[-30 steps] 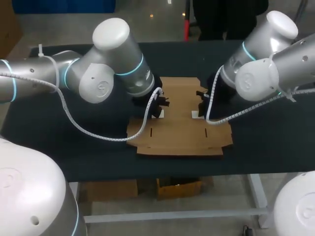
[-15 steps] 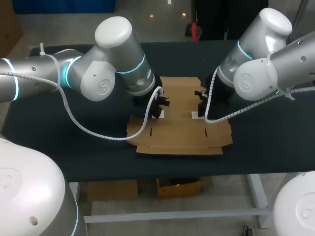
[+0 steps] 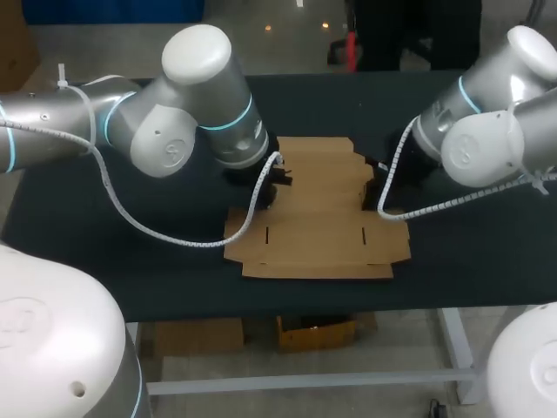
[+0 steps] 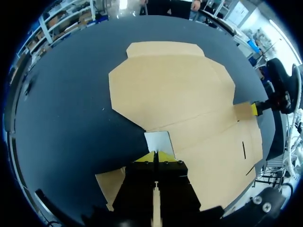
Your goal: Assemble the packaging by folding the flat box into shape, placing the metal phone stand inside, and closing the box properly
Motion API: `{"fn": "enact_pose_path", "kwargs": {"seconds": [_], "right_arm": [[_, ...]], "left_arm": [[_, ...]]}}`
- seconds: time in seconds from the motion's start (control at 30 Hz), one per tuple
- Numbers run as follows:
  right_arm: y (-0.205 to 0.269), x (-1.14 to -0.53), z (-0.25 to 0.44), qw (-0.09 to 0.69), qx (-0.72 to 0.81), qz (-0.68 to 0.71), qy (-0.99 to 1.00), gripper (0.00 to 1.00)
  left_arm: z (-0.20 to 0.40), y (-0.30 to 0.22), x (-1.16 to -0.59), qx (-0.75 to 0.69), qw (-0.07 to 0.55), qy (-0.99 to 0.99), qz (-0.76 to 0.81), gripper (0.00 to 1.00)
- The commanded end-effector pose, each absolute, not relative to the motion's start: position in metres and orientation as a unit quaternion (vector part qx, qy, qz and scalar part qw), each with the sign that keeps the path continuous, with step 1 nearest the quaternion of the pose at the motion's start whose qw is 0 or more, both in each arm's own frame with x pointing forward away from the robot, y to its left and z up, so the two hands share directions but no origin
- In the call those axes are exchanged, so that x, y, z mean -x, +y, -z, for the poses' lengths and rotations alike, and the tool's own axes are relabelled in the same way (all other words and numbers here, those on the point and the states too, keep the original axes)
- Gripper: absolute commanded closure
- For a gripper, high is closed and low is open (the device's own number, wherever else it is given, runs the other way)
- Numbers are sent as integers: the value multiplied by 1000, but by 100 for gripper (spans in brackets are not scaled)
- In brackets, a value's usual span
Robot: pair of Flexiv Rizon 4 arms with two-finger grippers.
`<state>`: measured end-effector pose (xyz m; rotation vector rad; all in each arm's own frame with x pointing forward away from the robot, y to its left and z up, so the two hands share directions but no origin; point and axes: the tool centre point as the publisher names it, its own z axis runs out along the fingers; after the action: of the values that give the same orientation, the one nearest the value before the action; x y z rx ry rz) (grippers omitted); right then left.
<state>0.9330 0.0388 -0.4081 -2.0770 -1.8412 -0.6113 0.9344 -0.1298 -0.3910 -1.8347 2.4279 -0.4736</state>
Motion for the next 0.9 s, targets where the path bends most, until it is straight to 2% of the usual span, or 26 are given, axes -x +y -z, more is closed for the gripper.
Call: {"fn": "enact_pose_path", "kwargs": {"seconds": [0.03,0.33,0.9], "right_arm": [[18,-926,402,179,711,242,-635,100],[-4,-919,400,215,694,282,-627,100],[-30,-888,377,225,671,330,-624,100]], "left_arm": [[377,-117,-925,603,49,783,146,100],[374,-89,-918,624,55,767,140,100],[336,-43,-874,631,28,751,192,100]]}}
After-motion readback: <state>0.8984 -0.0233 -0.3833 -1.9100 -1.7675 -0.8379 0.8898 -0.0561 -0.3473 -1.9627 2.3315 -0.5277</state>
